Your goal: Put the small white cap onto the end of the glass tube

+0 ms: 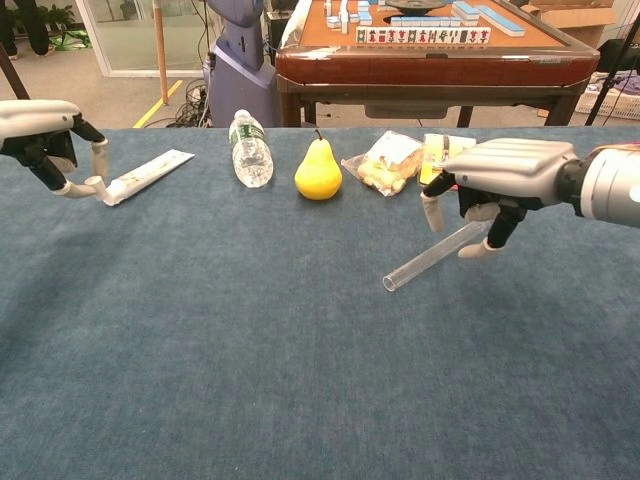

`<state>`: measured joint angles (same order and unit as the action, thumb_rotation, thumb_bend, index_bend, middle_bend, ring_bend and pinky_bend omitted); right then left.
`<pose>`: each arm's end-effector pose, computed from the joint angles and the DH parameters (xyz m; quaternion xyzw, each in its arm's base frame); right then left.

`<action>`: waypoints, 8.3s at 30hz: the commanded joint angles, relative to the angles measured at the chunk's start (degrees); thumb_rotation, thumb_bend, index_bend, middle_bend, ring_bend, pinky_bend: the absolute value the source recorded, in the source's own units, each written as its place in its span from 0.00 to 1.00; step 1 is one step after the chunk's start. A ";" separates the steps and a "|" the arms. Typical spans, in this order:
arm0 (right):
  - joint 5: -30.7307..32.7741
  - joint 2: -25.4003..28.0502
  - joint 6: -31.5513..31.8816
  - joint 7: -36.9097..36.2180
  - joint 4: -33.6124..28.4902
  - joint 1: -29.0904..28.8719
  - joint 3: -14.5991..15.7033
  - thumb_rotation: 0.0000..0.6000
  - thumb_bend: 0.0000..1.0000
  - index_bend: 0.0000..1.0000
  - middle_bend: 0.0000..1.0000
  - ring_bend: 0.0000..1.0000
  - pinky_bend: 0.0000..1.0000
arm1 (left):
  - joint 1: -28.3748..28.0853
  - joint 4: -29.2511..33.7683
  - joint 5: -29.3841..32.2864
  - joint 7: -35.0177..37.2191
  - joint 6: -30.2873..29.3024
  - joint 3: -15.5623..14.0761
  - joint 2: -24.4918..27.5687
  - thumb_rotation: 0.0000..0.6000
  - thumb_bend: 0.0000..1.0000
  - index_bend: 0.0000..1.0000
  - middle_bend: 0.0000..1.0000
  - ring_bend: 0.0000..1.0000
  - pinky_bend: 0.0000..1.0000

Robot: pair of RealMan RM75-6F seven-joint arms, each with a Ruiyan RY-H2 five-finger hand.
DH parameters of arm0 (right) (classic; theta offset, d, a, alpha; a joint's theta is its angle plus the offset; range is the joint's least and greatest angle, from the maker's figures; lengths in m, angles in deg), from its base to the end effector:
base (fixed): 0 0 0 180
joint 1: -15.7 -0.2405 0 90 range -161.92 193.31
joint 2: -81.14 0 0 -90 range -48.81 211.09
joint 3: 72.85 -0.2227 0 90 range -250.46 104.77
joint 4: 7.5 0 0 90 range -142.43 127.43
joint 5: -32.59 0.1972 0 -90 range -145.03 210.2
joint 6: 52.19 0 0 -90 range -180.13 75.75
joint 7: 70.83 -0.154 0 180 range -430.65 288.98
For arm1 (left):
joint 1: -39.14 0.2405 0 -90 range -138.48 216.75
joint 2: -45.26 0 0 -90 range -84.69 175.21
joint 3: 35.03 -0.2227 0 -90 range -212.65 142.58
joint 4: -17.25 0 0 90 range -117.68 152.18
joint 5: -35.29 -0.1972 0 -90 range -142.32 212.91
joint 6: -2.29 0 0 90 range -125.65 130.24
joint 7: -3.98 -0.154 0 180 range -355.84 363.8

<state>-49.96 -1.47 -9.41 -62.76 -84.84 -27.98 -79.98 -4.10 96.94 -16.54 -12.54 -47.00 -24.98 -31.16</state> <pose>-0.1477 -0.3348 -0.0026 0.8373 -0.2907 0.2956 0.3565 -0.1947 0.3742 0.0696 -0.6915 -0.4128 -0.2950 0.5142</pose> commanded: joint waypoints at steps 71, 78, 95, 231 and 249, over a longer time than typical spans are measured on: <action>7.62 -8.53 1.48 -8.31 7.74 -5.63 -4.07 1.00 0.47 0.80 1.00 1.00 1.00 | 0.10 4.39 -1.62 7.99 1.64 4.40 5.30 1.00 0.35 0.54 1.00 1.00 1.00; 8.46 -10.16 3.51 -12.65 6.84 -6.55 -7.18 1.00 0.48 0.82 1.00 1.00 1.00 | -0.90 8.86 -1.90 10.97 0.06 8.02 7.79 1.00 0.35 0.54 1.00 1.00 1.00; 17.07 -14.89 2.88 -17.79 6.10 -10.10 -14.36 1.00 0.50 0.83 1.00 1.00 1.00 | -0.14 14.00 -7.78 17.76 -5.20 10.56 8.83 1.00 0.36 0.55 1.00 1.00 1.00; 52.54 -17.04 -2.06 17.47 7.58 -23.18 -2.66 1.00 0.52 0.83 1.00 1.00 1.00 | 2.88 11.81 -13.07 7.61 -10.29 1.59 5.73 1.00 0.36 0.03 1.00 0.99 1.00; 49.37 -22.14 -3.02 16.41 12.00 -23.02 -3.92 1.00 0.16 0.37 1.00 1.00 1.00 | 4.24 10.83 -13.79 8.99 -10.07 1.20 5.52 1.00 0.35 0.04 1.00 0.99 1.00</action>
<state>-0.45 -23.80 -12.67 -46.37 -72.52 -51.17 -83.81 0.13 107.79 -30.34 -3.54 -57.07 -23.79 -25.64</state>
